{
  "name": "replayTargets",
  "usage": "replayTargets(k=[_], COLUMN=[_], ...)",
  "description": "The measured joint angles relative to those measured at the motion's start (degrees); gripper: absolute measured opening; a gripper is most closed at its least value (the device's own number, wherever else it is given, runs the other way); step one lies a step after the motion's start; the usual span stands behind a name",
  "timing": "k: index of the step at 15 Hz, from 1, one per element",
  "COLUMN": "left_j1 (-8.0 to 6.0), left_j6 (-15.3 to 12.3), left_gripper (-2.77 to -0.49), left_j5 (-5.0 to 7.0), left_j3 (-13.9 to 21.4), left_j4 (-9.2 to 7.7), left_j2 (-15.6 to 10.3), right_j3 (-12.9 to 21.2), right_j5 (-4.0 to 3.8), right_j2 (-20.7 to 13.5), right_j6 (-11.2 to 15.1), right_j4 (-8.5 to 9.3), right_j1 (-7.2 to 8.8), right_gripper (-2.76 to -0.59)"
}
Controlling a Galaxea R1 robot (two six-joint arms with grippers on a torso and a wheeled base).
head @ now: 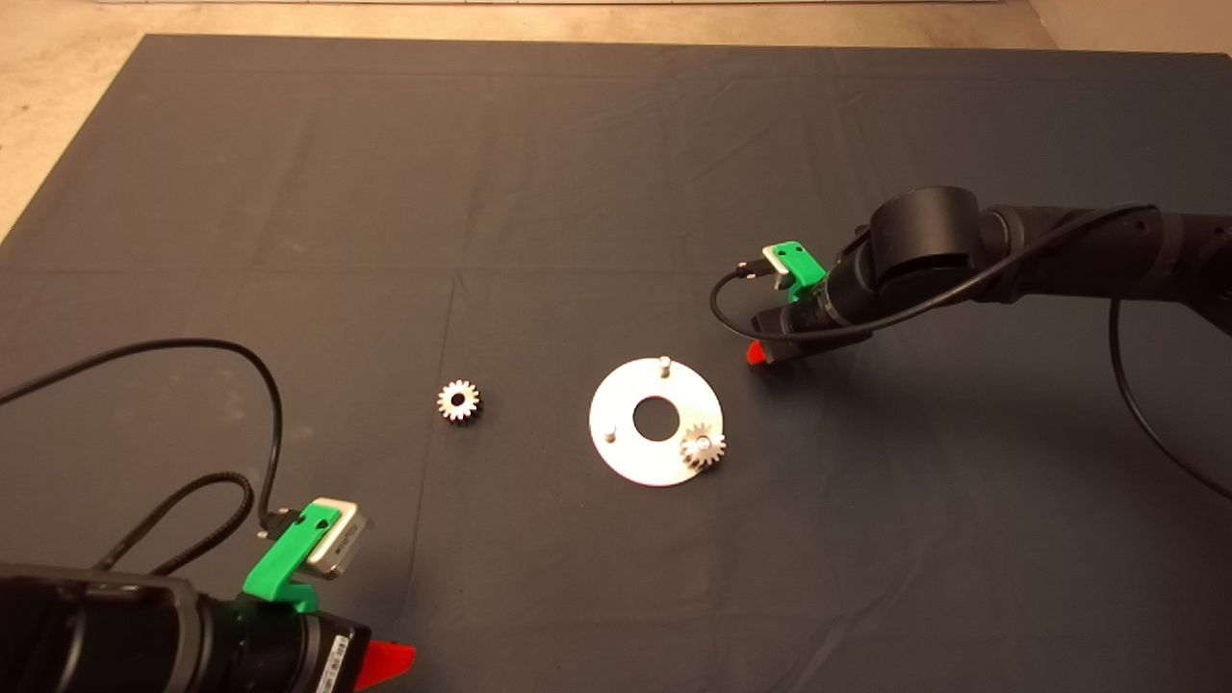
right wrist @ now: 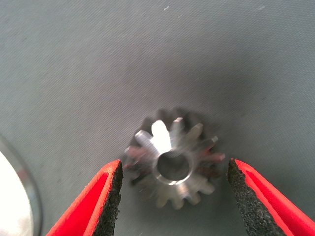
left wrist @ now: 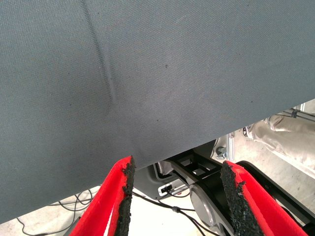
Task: Install three planetary gears onto the carrier pins
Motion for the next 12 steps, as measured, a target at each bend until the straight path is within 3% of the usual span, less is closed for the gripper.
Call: replayTargets(k=[3,5,12], left_j1=[0.00,0.00,0.00], left_j6=[0.00,0.00,0.00], left_gripper=[-2.08,-2.08,-2.08], left_j5=[0.00,0.00,0.00], left_j3=[0.00,0.00,0.00], left_j4=[0.00,0.00,0.00], left_j2=[0.01,0.00,0.00], right_j3=[-0.71,-0.74,-0.74], right_j5=[0.24,0.88,1.21], right_j2=[0.04,0.00,0.06], right_j6=[-0.36,-1.13,-1.19], right_j4=[0.02,0.02,0.05], right_j1=[-0.02,-0.01,-0.02], right_gripper=[-1.92,-2.04,-2.24])
